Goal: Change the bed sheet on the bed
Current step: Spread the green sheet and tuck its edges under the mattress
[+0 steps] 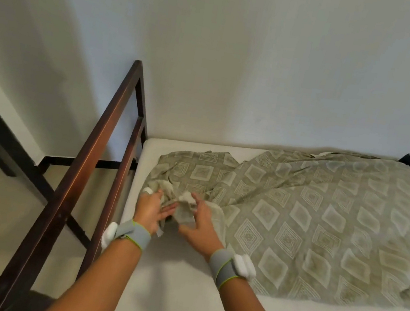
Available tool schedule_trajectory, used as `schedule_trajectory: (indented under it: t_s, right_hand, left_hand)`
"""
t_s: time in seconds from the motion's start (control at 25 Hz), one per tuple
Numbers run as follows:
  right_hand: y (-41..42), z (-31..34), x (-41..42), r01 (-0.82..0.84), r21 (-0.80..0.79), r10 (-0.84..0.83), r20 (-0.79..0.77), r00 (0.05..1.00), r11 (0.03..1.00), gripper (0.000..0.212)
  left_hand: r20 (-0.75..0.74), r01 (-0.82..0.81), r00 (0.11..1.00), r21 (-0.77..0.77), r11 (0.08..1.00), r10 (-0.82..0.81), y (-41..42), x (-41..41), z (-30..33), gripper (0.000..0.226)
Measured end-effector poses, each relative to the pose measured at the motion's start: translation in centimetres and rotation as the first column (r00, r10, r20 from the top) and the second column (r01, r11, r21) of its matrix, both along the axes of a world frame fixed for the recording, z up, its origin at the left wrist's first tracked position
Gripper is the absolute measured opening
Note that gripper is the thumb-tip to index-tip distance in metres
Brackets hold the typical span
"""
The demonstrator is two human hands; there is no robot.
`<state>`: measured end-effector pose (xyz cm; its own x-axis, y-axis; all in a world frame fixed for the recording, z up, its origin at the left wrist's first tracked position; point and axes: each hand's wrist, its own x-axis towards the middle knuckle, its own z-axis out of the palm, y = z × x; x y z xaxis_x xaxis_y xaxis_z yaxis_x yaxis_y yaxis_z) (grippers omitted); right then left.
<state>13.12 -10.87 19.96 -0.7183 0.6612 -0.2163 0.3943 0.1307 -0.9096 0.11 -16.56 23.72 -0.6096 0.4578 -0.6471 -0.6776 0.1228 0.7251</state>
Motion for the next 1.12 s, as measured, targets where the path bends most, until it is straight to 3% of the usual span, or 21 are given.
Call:
schedule_trajectory:
  t_s: [0.08,0.16,0.28,0.32,0.48,0.56,0.64,0.68,0.76,0.84,0.96,1.12]
  right_hand:
    - [-1.3,-2.3,1.8,-0.123,0.193,0.058,0.312,0.948,0.974,0.101]
    - [-2.3,-3.7,2.7,-0.016,0.290,-0.112,0.422,0.900,0.957,0.092]
    - [-1.1,-2.0,3.0,0.187,0.299,-0.269,0.265,0.926,0.936,0.034]
    - [-0.5,-0.7,3.0,0.230,0.307,-0.307,0.234,0.922,0.924,0.023]
    - [-2.7,5.9,2.1,0.482,0.452,-0.517,-0.052,0.854,0.751,0.018]
    - [-6.7,7.4,0.9,0.452,0.586,-0.470,-0.134,0.872,0.673,0.011]
    - [-12.2,6.0,-0.8,0.304,0.725,-0.396,-0.047,0.917,0.618,0.012]
    - [-15.3,5.0,-1.8,0.268,0.703,-0.361,-0.017,0.932,0.659,0.011]
    - [-21.6,2.8,-3.4,0.258,0.491,-0.282,-0.026,0.959,0.832,0.013]
    - [-27.3,0.2,-4.0,0.235,0.290,-0.253,0.026,0.967,0.928,0.019]
    - [-32.6,-4.5,-3.2,0.235,0.111,-0.251,0.152,0.956,0.966,0.018]
    - [-34.3,-8.5,-1.4,0.262,0.037,-0.263,0.244,0.933,0.964,0.016]
  left_hand:
    - [-0.023,-0.038,0.999,0.087,0.996,0.040,-1.4,1.0,1.7,0.028]
    - [-0.063,-0.077,0.994,0.198,0.977,0.091,-2.9,1.9,4.1,0.018]
    - [-0.142,-0.182,0.963,0.285,0.941,0.230,-5.1,1.0,6.6,0.015]
    - [-0.167,-0.225,0.945,0.296,0.928,0.282,-5.6,0.3,7.2,0.016]
    - [-0.182,-0.297,0.903,0.390,0.872,0.389,-8.4,-2.1,8.8,0.021]
    - [-0.272,-0.285,0.872,0.392,0.875,0.406,-9.5,-2.3,8.1,0.020]
    - [-0.353,-0.257,0.852,0.359,0.897,0.386,-11.4,-2.2,7.1,0.024]
    - [-0.367,-0.237,0.858,0.338,0.911,0.359,-12.5,-2.2,6.5,0.027]
    - [-0.379,-0.173,0.883,0.287,0.942,0.277,-14.8,-2.5,4.4,0.030]
    - [-0.354,-0.044,0.929,0.176,0.983,0.105,-17.2,-2.6,1.5,0.029]
    - [-0.272,0.120,0.955,-0.009,0.993,-0.118,-20.4,-2.1,-3.6,0.039]
    - [-0.274,0.218,0.924,-0.198,0.956,-0.267,-23.2,-1.1,-8.4,0.050]
